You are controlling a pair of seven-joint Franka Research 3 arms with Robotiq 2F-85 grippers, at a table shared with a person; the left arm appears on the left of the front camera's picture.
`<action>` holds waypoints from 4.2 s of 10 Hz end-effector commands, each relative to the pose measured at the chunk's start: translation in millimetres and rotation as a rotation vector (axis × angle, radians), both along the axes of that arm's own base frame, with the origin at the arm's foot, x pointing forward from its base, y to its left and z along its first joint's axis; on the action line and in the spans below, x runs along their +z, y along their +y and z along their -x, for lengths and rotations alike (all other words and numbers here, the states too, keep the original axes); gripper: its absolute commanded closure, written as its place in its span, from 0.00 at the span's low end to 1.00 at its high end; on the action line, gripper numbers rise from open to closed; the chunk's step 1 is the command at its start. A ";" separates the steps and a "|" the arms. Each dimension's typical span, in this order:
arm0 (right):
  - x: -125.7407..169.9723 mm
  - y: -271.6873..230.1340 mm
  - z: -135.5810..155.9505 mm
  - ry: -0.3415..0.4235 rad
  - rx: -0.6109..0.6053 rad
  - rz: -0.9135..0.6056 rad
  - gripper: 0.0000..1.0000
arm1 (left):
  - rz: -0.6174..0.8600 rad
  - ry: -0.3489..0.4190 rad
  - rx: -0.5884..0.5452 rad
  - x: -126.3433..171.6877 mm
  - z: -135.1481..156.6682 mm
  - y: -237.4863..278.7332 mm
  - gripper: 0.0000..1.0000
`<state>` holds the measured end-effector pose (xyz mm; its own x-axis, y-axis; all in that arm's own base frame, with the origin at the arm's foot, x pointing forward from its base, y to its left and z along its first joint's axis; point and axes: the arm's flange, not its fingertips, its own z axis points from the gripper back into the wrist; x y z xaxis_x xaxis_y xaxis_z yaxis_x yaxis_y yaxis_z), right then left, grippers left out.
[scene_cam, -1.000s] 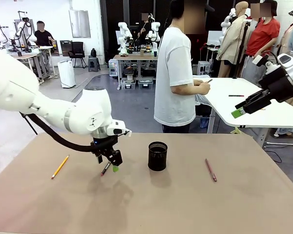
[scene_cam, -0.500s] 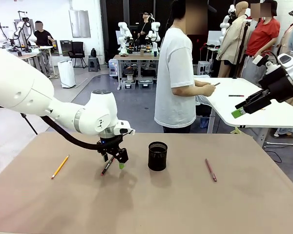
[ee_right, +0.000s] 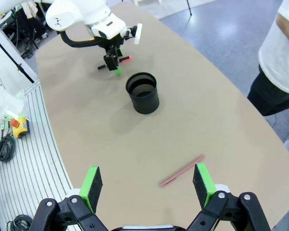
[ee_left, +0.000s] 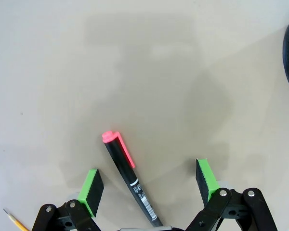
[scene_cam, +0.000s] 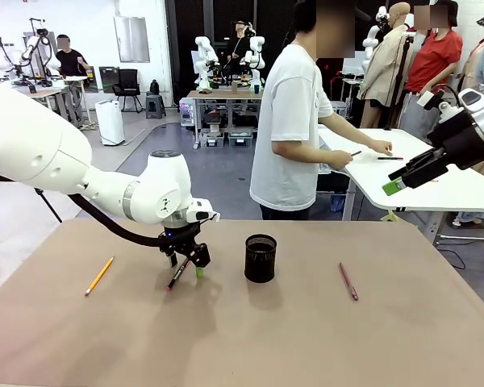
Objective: Place the pens into the pen holder.
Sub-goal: Pick up a writing instrument from the table and place it into the Pen holder.
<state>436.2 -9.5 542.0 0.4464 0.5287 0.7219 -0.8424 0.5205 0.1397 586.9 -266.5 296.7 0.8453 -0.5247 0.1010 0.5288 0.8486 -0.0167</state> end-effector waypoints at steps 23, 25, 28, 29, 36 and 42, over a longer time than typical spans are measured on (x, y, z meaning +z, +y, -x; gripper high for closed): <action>0.9 1.0 -0.6 -0.005 -0.001 -0.011 0.00 | 0.977 -0.641 -0.160 133.8 49.9 -0.4 1.00; 0.9 1.0 -0.6 -0.005 -0.001 -0.011 0.00 | 1.009 -0.677 -0.190 132.1 56.4 -12.3 1.00; 0.9 1.0 -0.6 -0.005 -0.001 -0.011 0.00 | 0.949 -0.608 -0.070 164.6 38.2 -14.9 1.00; 0.9 1.0 -0.6 -0.005 -0.001 -0.011 0.00 | 0.968 -0.654 -0.106 157.7 43.2 -19.9 1.00; 0.9 1.0 -0.6 -0.005 -0.001 -0.011 0.00 | 1.041 -0.723 -0.298 75.1 62.7 -79.4 1.00; 0.9 1.0 -0.6 -0.005 -0.001 -0.011 0.00 | 1.012 -0.726 -0.320 43.9 56.9 -78.4 1.00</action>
<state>436.2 -9.8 541.7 0.4476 0.5290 0.7210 -0.8420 0.5208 0.1406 533.2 -344.6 345.2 0.3065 -0.1268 0.9434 0.8651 0.4504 -0.2205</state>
